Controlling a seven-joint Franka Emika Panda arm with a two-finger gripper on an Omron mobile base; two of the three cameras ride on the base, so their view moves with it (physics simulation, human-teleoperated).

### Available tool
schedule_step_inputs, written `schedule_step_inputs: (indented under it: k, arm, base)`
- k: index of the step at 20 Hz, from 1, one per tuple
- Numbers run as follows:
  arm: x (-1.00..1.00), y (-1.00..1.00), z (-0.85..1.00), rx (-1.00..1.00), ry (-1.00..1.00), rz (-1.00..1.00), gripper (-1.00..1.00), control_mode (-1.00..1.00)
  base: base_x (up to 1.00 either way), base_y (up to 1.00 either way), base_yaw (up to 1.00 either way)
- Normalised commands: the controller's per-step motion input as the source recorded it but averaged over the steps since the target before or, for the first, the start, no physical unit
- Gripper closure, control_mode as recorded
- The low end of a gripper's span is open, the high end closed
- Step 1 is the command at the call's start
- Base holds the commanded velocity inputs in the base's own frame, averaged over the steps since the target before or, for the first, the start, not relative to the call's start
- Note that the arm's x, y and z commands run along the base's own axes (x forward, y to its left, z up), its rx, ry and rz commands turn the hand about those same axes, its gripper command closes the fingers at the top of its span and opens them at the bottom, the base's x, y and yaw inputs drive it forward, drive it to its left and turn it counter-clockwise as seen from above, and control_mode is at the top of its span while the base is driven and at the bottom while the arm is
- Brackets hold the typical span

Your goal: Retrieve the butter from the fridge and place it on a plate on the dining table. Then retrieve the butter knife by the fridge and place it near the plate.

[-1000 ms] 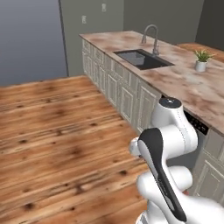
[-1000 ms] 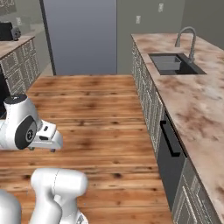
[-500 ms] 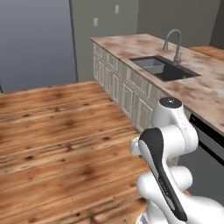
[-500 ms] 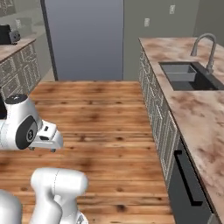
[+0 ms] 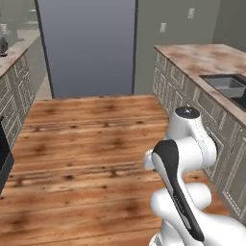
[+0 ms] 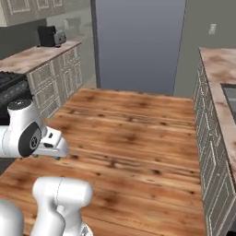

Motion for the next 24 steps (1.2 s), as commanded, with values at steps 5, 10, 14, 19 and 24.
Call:
schedule_step_inputs:
  k: [5, 10, 14, 19, 24]
  arm:
    - [0.00, 0.00, 0.00, 0.00, 0.00, 0.00, -1.00, 1.00]
    - [0.00, 0.00, 0.00, 0.00, 0.00, 0.00, -1.00, 1.00]
    - [0.00, 0.00, 0.00, 0.00, 0.00, 0.00, -1.00, 1.00]
    - [0.00, 0.00, 0.00, 0.00, 0.00, 0.00, -1.00, 1.00]
    - [0.00, 0.00, 0.00, 0.00, 0.00, 0.00, -1.00, 1.00]
  base:
    - [0.03, 0.51, 0.58]
    - [0.03, 0.62, 0.56]
    - [0.36, 0.27, 0.49]
    - [0.34, 0.19, 0.44]
    - [0.43, 0.09, 0.38]
